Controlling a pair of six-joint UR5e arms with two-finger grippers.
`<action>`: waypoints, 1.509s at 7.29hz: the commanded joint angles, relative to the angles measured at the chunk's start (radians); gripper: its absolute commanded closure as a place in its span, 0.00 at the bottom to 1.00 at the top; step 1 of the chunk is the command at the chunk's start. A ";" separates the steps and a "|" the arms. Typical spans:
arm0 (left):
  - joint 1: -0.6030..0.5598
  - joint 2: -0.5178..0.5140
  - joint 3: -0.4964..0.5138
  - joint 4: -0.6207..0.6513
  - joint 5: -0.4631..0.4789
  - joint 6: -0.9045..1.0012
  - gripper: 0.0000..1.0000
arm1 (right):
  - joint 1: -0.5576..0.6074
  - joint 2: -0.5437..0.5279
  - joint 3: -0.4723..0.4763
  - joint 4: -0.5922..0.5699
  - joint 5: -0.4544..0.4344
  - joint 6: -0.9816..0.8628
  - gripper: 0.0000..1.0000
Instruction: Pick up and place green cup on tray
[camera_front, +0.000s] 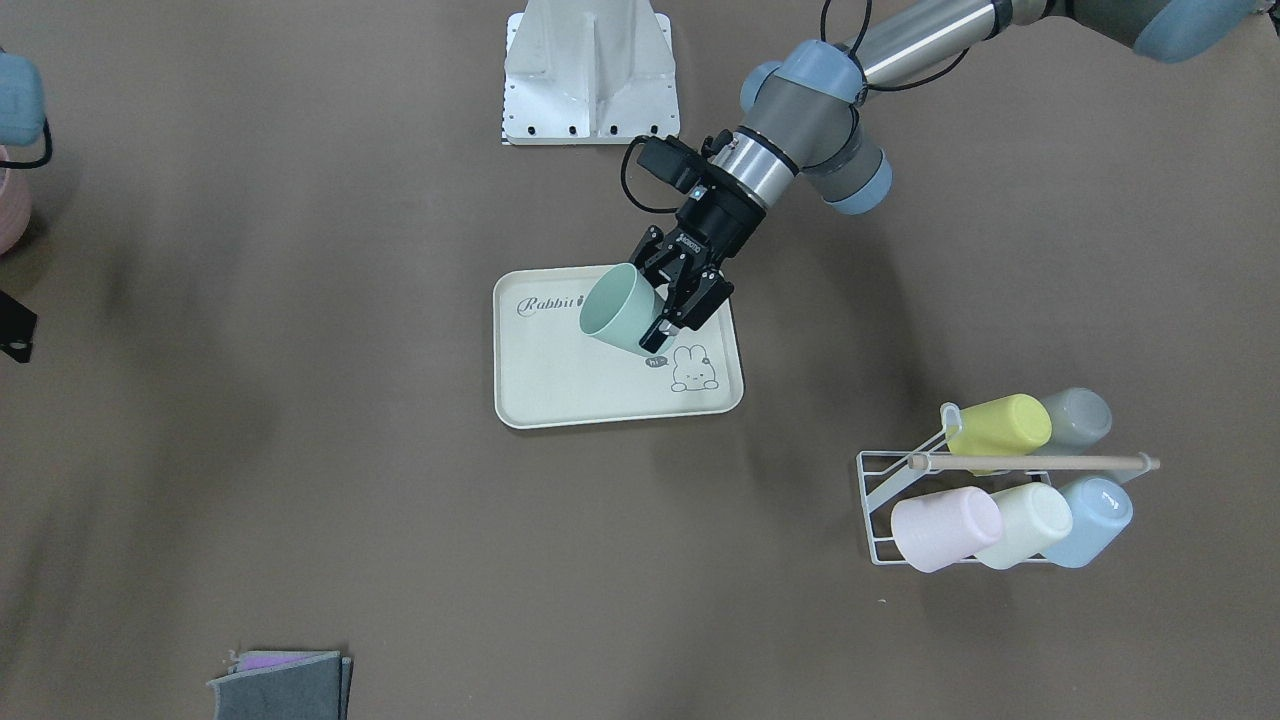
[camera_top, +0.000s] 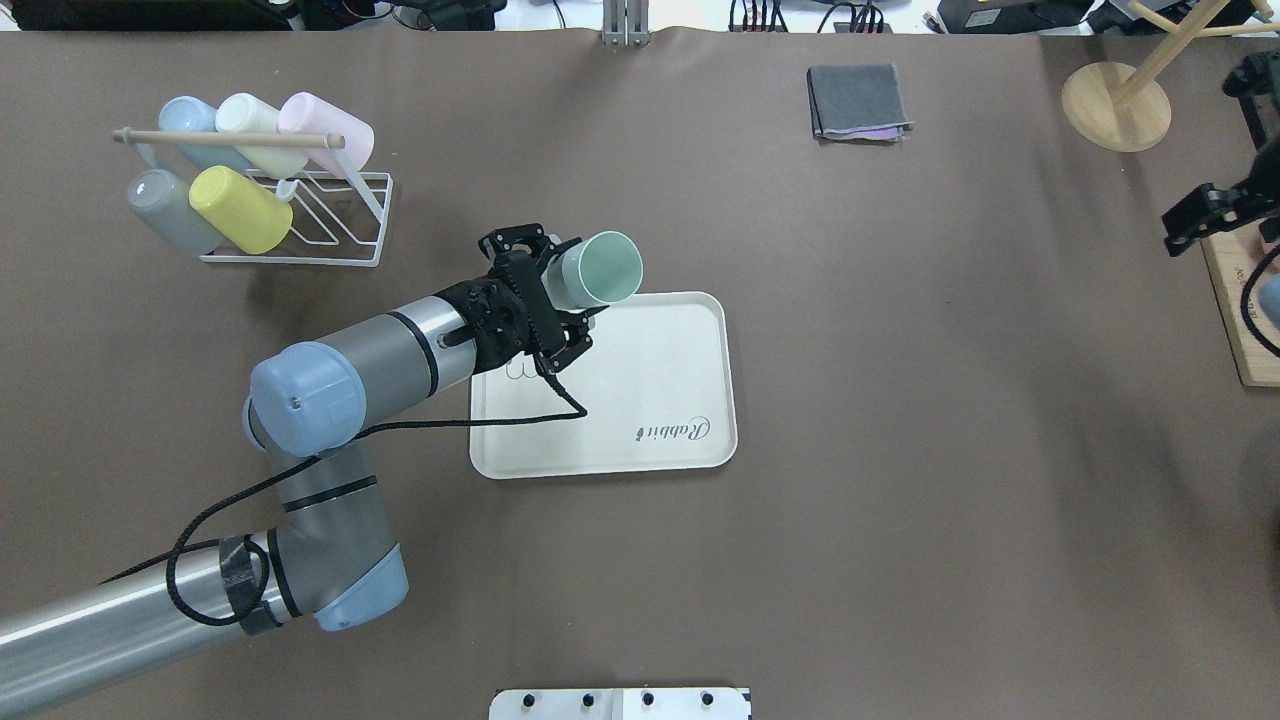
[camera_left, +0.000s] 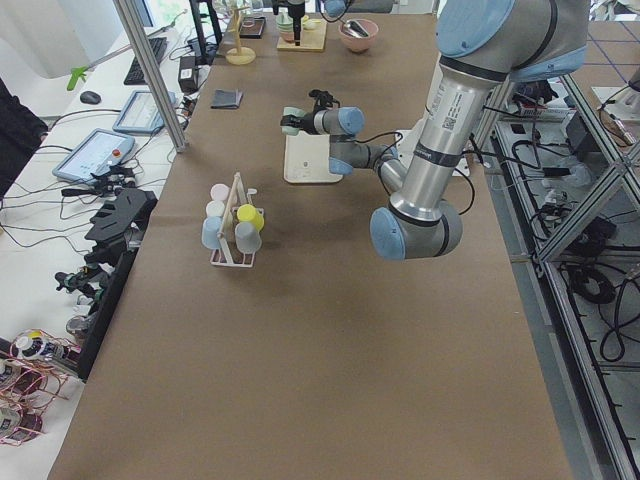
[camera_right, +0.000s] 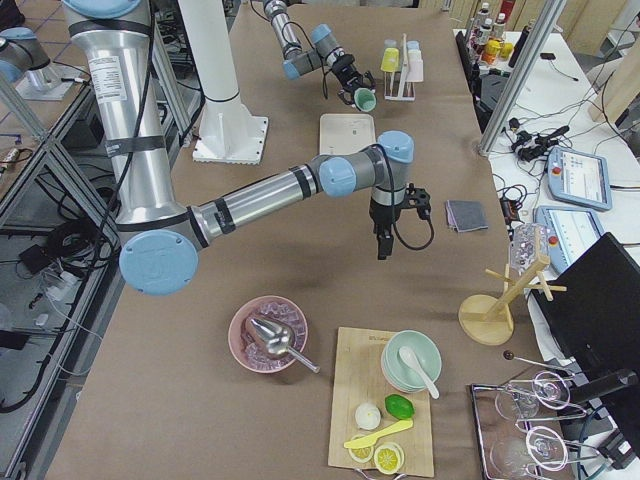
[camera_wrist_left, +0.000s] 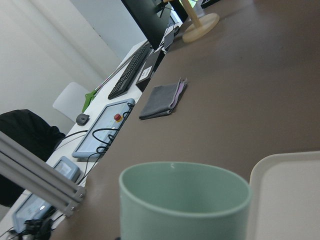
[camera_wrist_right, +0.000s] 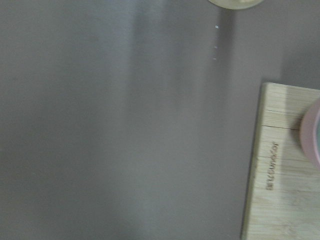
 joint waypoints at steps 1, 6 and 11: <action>0.002 -0.069 0.199 -0.233 -0.118 -0.082 0.84 | 0.161 -0.134 -0.003 0.000 0.074 -0.158 0.00; 0.011 -0.117 0.334 -0.390 -0.229 -0.350 1.00 | 0.262 -0.253 -0.004 0.000 0.088 -0.306 0.00; 0.039 -0.123 0.389 -0.393 -0.255 -0.418 0.91 | 0.265 -0.251 -0.004 0.000 0.092 -0.299 0.00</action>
